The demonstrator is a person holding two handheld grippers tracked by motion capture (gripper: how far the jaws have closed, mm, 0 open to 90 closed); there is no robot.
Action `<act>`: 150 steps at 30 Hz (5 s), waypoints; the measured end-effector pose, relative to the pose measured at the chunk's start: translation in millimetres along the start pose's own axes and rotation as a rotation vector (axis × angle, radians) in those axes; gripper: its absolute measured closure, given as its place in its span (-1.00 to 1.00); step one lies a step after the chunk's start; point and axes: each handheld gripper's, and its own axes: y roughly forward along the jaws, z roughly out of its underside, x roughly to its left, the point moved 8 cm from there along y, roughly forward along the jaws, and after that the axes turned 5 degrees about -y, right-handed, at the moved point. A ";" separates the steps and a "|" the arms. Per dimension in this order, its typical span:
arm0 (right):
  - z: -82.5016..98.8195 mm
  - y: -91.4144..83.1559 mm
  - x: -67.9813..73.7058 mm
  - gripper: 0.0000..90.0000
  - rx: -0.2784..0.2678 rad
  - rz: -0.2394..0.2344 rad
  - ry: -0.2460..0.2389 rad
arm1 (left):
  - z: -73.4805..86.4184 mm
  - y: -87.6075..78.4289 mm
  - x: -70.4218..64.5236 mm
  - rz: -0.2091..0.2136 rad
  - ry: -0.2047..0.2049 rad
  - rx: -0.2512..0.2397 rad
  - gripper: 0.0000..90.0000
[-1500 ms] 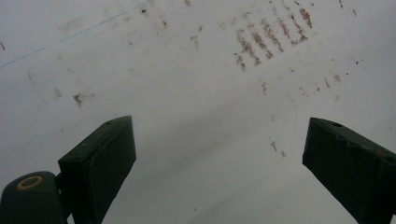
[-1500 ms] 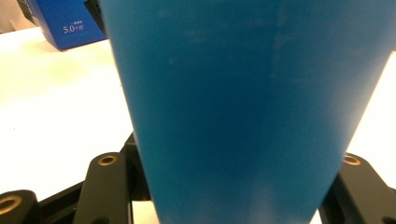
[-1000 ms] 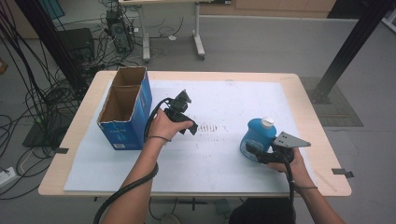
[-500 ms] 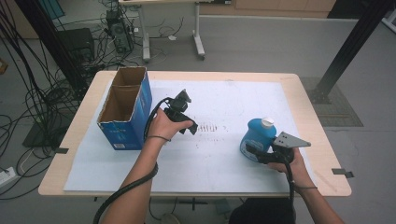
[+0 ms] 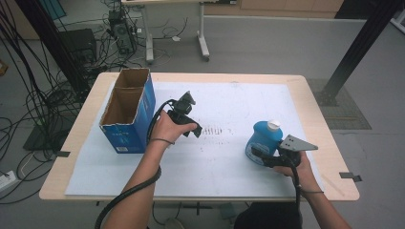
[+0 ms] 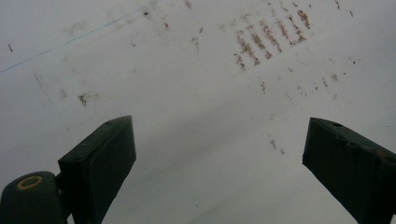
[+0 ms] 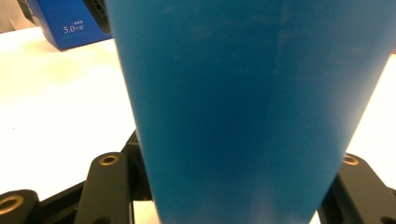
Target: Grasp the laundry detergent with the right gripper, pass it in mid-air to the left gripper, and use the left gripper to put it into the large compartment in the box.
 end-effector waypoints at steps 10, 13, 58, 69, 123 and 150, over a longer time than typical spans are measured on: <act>0.0 -0.3 -0.2 -0.05 -0.006 -0.001 0.004 | 2.8 -16.6 -0.3 0.003 0.035 0.000 -0.78; -0.3 -0.5 -0.3 -0.05 -0.003 -0.002 0.006 | 4.1 -23.9 -0.4 0.002 0.056 0.002 -0.78; -106.6 -10.4 -1.8 -0.05 0.024 -0.323 -0.041 | -11.7 -150.4 -51.6 0.044 0.438 -0.013 -0.80; -114.7 -6.4 4.7 -0.05 0.031 -0.396 -0.056 | -10.3 -172.1 -69.4 0.059 0.577 0.017 -0.79; -169.8 25.5 79.3 -0.04 0.080 -0.670 -0.220 | -1.0 -228.6 -117.5 0.138 0.888 0.092 -0.79; -177.9 39.0 107.4 -0.04 0.079 -0.730 -0.261 | 2.5 -218.7 -138.8 0.141 0.956 0.139 -0.78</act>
